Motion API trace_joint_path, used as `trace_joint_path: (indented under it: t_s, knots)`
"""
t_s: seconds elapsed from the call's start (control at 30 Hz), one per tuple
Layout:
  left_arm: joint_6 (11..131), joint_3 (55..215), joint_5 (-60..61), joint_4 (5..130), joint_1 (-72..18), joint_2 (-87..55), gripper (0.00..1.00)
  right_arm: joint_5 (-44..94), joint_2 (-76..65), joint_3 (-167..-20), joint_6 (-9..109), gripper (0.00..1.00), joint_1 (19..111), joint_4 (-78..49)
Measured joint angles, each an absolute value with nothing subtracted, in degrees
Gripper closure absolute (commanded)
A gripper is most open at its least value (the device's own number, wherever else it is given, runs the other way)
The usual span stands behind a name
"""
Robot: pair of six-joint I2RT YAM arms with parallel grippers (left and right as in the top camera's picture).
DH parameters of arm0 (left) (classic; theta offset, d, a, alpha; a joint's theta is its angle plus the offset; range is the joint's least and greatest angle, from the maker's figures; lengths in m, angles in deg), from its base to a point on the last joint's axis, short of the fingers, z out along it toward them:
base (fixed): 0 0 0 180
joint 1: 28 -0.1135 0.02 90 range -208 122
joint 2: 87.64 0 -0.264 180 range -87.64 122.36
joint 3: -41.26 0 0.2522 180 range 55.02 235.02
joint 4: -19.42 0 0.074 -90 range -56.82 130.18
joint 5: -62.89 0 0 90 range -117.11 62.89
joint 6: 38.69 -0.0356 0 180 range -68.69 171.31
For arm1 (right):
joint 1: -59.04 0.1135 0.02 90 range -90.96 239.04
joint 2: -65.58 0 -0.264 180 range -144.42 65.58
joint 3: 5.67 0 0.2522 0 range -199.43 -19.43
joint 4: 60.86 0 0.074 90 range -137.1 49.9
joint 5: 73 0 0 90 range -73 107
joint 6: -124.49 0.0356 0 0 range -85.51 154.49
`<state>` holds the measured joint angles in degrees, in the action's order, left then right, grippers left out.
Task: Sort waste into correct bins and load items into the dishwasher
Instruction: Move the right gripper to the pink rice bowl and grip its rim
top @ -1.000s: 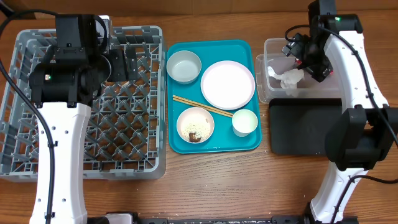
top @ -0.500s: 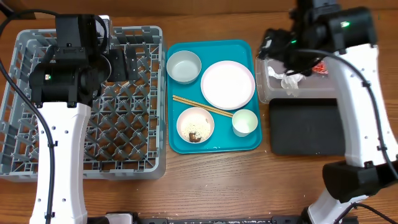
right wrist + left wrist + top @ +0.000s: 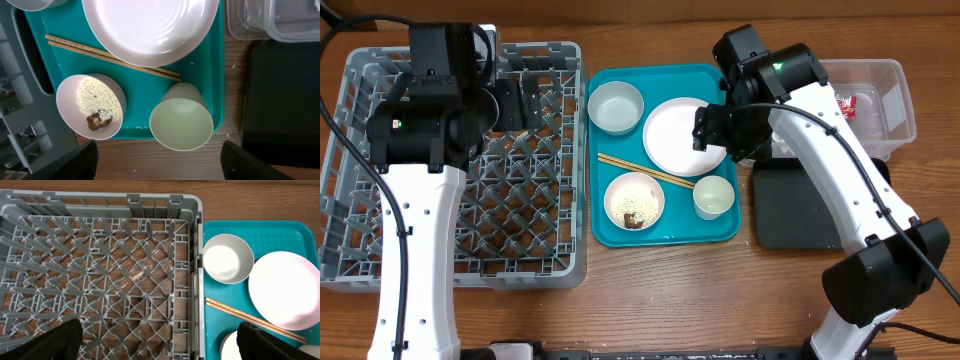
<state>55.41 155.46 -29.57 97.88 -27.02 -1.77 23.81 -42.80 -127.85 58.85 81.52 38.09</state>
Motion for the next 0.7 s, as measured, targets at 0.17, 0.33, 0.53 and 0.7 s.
trace_joint_path:
  t_s: [0.17, 0.33, 0.53, 0.7]
  knots:
    - [55.41, 155.46, -29.57, 97.88, -27.02, -1.75, 0.0, 22.74, -42.8, -127.85, 58.89, 0.2, 81.54, 39.23]
    - [55.41, 155.46, -29.57, 97.88, -27.02, -1.75, 0.0, 22.78, -42.8, -127.85, 59.53, 0.2, 82.41, 37.3]
    - [55.41, 155.46, -29.55, 97.47, -27.02, -1.75, 0.0, 23.07, -42.8, -126.26, 61.78, 0.23, 88.03, 31.97]
    - [55.41, 155.46, -29.55, 97.47, -27.02, -1.75, 0.0, 23.46, -43.04, -123.44, 63.37, 0.3, 93.32, 26.29]
